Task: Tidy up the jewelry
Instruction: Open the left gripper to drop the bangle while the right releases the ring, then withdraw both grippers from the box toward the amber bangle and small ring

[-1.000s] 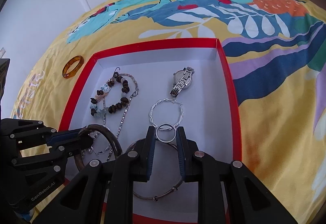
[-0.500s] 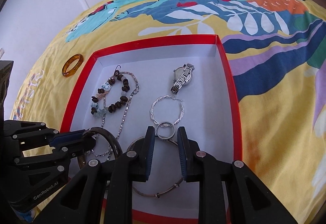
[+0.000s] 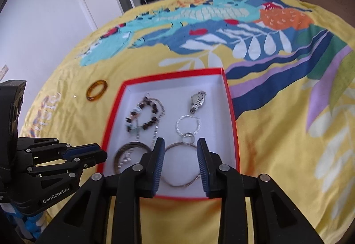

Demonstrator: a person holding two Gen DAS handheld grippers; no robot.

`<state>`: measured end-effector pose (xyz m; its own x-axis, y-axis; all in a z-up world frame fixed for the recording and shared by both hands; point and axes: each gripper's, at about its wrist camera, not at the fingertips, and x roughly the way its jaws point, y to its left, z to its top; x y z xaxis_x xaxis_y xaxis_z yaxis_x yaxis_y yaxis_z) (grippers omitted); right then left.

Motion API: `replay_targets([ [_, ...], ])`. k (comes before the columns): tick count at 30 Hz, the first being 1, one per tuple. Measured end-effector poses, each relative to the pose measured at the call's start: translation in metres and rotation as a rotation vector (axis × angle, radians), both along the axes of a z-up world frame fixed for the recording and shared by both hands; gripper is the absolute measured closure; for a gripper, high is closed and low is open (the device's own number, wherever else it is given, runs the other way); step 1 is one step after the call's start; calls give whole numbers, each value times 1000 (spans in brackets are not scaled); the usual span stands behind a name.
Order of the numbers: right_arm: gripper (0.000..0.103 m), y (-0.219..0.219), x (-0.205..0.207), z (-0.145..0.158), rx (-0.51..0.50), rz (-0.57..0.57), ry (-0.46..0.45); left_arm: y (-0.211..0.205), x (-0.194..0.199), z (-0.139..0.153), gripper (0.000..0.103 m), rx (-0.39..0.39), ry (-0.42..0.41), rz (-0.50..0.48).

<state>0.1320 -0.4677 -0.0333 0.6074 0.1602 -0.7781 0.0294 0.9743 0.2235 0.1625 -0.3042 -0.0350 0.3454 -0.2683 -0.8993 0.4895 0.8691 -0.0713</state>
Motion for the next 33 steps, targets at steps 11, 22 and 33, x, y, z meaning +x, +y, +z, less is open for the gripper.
replay_targets([
  [11,64,30,-47,48,30,-3,-74,78,-37,48,92,-45,-84,137],
  [22,62,67,-84,78,17,21,-125,130,-81,86,86,-64,-201,226],
  [33,57,99,-112,93,9,44,-148,180,-124,114,82,-63,-320,339],
])
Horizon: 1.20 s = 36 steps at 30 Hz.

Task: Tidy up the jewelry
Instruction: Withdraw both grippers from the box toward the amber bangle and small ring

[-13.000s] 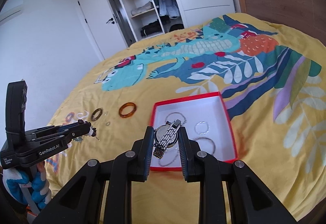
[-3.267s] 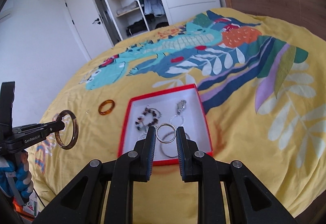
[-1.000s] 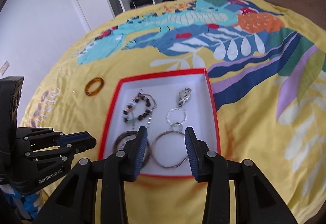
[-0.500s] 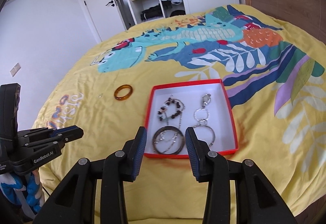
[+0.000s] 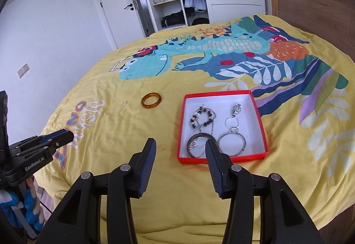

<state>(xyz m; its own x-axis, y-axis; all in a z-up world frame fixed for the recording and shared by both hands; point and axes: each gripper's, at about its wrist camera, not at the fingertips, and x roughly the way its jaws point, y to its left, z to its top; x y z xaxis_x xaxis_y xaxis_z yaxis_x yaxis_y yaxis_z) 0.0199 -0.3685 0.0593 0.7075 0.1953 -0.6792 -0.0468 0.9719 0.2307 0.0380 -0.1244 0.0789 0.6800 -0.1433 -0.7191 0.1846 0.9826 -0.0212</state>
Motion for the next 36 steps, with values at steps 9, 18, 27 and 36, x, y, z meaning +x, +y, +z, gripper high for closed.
replay_targets([
  [9,55,41,-17,6,-28,63,-15,27,-35,18,67,-7,-92,33],
  [18,53,66,-28,12,-54,99,-35,47,-55,26,67,-32,-144,52],
  [27,52,79,-25,-1,-60,116,-7,58,-60,22,67,-54,-160,71],
  [36,52,90,-17,-19,-49,137,30,61,-53,13,67,-47,-141,81],
])
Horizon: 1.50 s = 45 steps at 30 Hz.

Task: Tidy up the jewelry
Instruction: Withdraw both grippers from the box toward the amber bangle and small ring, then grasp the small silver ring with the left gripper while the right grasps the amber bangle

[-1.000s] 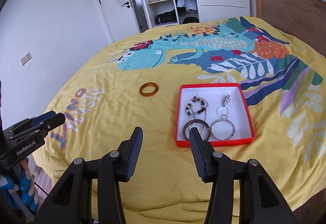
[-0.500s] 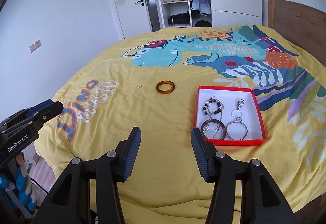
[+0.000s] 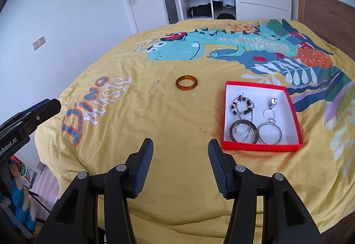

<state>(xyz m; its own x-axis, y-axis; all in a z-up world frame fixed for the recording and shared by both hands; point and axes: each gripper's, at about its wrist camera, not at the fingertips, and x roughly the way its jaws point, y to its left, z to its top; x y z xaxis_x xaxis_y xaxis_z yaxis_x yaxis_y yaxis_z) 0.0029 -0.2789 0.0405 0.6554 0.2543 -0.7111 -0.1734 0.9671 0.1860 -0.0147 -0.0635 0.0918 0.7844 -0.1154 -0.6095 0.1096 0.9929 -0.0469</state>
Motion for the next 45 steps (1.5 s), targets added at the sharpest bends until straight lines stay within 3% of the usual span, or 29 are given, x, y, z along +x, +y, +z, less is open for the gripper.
replay_targets([
  [12,52,5,21,-28,7,7,72,3,24,-31,67,1,81,4],
  [22,52,13,56,-55,1,52,130,24,70,-85,67,1,214,58],
  [28,52,17,96,-64,-7,97,146,34,121,-103,67,25,238,78],
  [35,52,23,182,-73,14,118,140,43,215,-126,67,31,258,83],
  [45,52,26,299,-114,30,86,157,32,335,-171,67,-48,291,30],
])
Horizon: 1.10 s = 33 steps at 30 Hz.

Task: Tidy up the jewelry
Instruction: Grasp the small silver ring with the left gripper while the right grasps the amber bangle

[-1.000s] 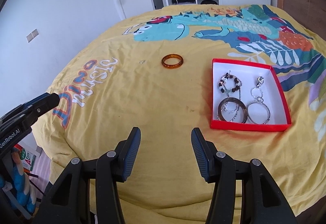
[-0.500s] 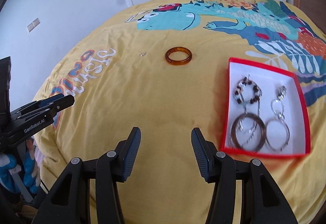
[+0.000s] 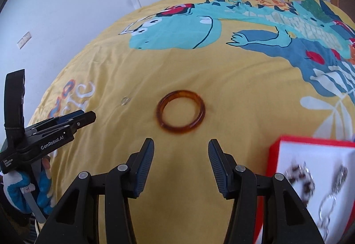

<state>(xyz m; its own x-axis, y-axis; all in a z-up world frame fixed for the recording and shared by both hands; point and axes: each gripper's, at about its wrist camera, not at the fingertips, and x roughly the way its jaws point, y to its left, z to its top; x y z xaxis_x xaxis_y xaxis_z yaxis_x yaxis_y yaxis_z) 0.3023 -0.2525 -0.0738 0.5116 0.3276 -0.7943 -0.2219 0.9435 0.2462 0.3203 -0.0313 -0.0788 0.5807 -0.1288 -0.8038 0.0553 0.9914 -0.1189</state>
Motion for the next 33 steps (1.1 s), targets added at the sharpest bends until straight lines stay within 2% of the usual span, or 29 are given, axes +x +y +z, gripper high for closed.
replay_targets([
  [7,52,2,54,-33,-2,-35,49,-8,39,-36,67,4,42,-10],
  [11,58,8,64,-49,-5,-33,74,-7,45,-48,68,-4,36,-15],
  [14,63,12,64,-55,-12,-41,68,-10,46,-50,75,3,15,-21],
  [16,69,15,63,-57,-26,-38,59,-10,47,-50,86,-1,4,-20],
  [17,73,16,62,-57,-32,-36,54,-10,47,-50,86,-7,2,-21],
  [19,90,15,60,-56,-26,-39,46,-8,46,-48,87,-19,-1,-20],
  [20,91,13,59,-56,-11,-45,48,-7,45,-47,87,-20,-2,-21],
  [26,93,10,44,-43,17,-52,10,-10,32,-34,87,-18,-16,-37],
  [33,93,6,24,-8,41,-62,-53,-24,14,-9,87,-10,-40,-70],
])
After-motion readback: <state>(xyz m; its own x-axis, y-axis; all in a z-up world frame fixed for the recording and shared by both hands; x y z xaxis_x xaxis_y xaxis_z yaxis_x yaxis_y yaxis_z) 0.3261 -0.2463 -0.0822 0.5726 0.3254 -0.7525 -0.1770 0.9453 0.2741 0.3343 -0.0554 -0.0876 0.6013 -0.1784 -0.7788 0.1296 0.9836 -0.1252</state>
